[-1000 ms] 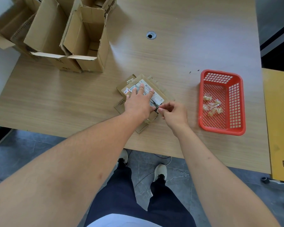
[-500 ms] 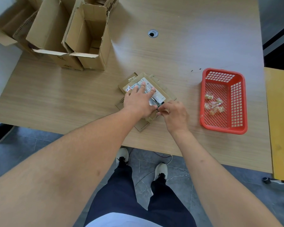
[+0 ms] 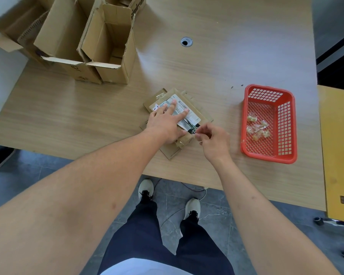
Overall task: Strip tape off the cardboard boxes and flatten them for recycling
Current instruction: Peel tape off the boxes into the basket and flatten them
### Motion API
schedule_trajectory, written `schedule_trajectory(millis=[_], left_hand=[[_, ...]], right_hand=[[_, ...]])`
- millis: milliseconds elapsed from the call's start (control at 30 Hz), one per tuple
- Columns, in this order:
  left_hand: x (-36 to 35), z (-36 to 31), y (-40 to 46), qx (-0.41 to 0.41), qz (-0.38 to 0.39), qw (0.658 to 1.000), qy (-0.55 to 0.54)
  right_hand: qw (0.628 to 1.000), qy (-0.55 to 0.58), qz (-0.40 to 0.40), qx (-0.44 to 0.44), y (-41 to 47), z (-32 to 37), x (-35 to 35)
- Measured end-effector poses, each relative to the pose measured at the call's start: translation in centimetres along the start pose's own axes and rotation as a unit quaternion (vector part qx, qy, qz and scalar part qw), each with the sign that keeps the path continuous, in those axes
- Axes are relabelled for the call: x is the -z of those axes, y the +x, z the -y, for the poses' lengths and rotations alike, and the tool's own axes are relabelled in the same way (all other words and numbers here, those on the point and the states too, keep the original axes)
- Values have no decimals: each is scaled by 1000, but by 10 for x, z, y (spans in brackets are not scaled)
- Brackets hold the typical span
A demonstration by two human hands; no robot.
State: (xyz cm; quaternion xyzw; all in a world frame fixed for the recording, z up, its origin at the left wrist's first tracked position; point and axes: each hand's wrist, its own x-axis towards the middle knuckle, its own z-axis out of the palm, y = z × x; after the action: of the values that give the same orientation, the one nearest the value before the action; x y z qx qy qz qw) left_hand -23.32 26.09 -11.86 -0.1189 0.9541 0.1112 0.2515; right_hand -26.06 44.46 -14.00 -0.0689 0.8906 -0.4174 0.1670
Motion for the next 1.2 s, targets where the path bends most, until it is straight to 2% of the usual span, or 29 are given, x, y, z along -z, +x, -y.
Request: schedule_trajectory(millis=[167,267,400,567,800,933,1067,1200], left_hand=[[-7,-3,-5,12,-32,999,26],[-14,-5,-11,25,-48,998,24],[-18,1,-13,8,-20,1000,-19],[-24,10,-14,-6,11,1000,-23],[-17,8,-15,-10,18,1000,4],[-15,5,-16,3,7,1000,29],[-18,-7,-19,42,-21,998,34],[-17,-9,-19,43,-23,998,39]], right_hand=[[995,-25,-27,94,-4,3,-7],[997,-13,5,78,-2,-3,-9],[996,-41,21,78,6,-7,-12],[985,-72,-2,159,-4,-12,-10],[994,83,-28,64,-26,-15,-13],[994,50,-41,83,-24,-13,-10],[997,47,-20,56,-16,-7,-7],[995,82,-52,16,-6,-4,-10]])
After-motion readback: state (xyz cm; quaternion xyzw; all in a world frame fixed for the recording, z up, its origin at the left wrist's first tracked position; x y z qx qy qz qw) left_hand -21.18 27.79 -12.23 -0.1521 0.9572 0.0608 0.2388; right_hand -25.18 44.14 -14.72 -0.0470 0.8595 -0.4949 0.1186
